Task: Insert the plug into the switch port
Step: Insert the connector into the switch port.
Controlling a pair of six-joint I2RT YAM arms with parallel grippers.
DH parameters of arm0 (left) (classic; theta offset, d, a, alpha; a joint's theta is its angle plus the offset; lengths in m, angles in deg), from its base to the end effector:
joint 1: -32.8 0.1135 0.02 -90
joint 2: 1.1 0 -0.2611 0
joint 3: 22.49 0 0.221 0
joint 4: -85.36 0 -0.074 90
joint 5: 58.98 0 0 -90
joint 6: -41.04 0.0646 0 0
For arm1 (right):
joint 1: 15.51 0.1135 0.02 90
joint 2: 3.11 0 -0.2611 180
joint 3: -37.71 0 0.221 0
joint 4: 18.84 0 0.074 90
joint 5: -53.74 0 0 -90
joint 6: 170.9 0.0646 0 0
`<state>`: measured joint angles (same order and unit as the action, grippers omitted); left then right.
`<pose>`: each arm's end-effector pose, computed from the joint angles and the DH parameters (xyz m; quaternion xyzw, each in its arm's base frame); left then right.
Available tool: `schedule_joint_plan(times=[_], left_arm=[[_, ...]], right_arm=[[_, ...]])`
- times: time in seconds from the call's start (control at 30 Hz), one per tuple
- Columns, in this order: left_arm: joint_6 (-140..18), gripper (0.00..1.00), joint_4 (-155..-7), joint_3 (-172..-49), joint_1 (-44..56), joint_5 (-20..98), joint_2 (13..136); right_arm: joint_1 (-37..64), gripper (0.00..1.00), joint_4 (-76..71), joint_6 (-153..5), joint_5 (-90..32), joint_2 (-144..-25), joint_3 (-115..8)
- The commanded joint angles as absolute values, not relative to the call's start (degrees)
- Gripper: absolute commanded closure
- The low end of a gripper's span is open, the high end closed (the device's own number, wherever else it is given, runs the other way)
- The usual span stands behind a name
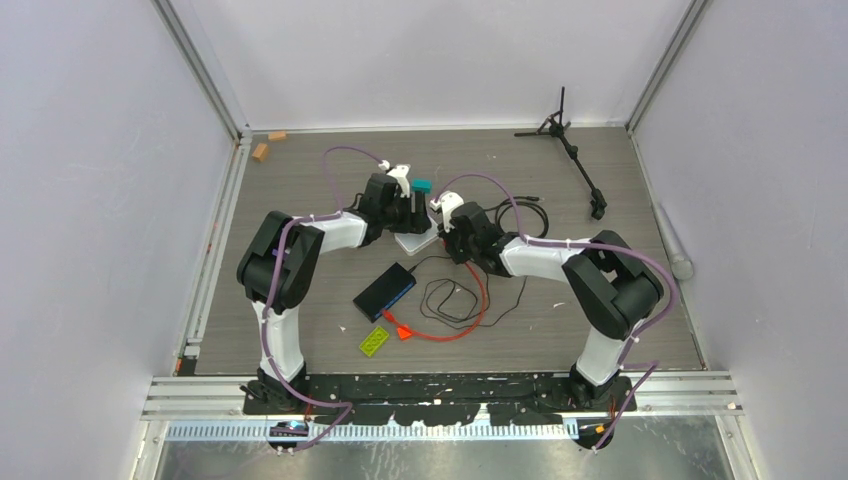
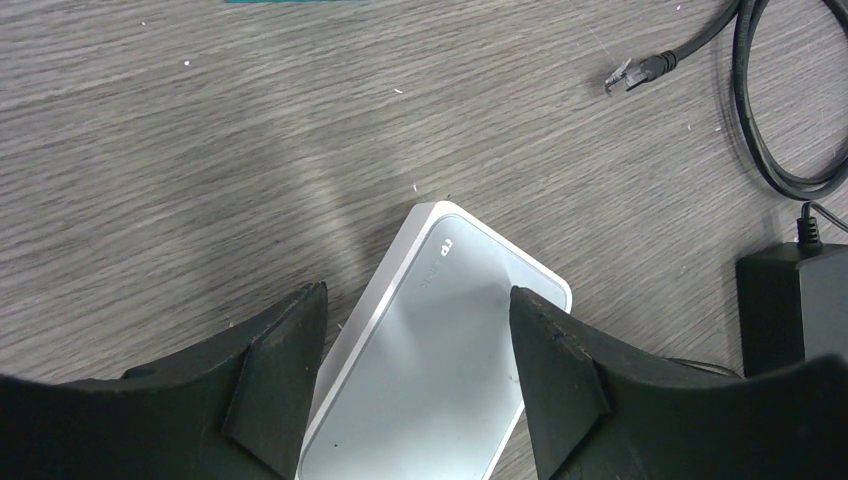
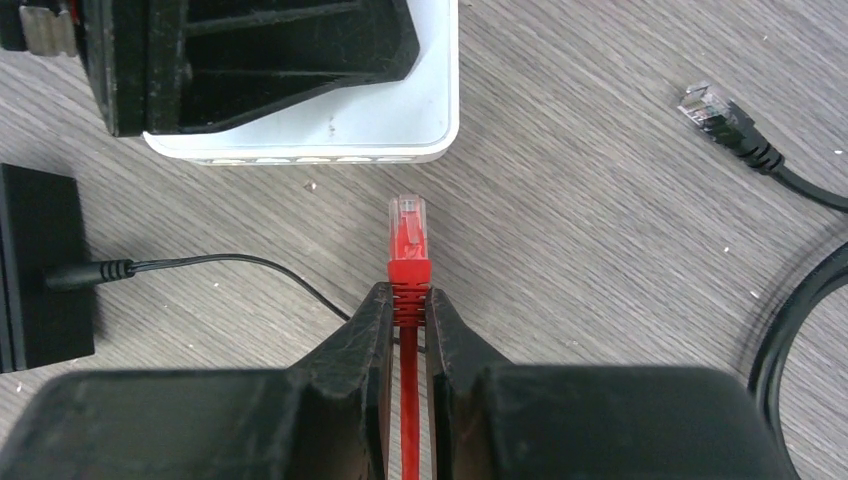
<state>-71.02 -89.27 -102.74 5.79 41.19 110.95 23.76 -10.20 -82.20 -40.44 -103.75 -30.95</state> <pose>0.3650 -0.1989 0.1559 0.0779 0.8895 -0.2562 0.3701 0.2823 0.2247 0.1629 -0.3005 0.8569 0.1045 0.4055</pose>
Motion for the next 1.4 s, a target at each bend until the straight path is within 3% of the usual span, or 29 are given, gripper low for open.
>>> schedule_joint_plan(times=[0.0,1.37], left_arm=[[-70.82,0.31,-84.24,-102.94,6.07,39.53,111.15],[-71.63,0.36,-84.21,-103.74,5.37,42.53,112.63]], right_arm=[[24.11,1.00,-11.61,-83.15,-42.66,-104.63,-33.16],[24.46,1.00,-15.39,-82.66,-42.23,-107.31,-34.47]])
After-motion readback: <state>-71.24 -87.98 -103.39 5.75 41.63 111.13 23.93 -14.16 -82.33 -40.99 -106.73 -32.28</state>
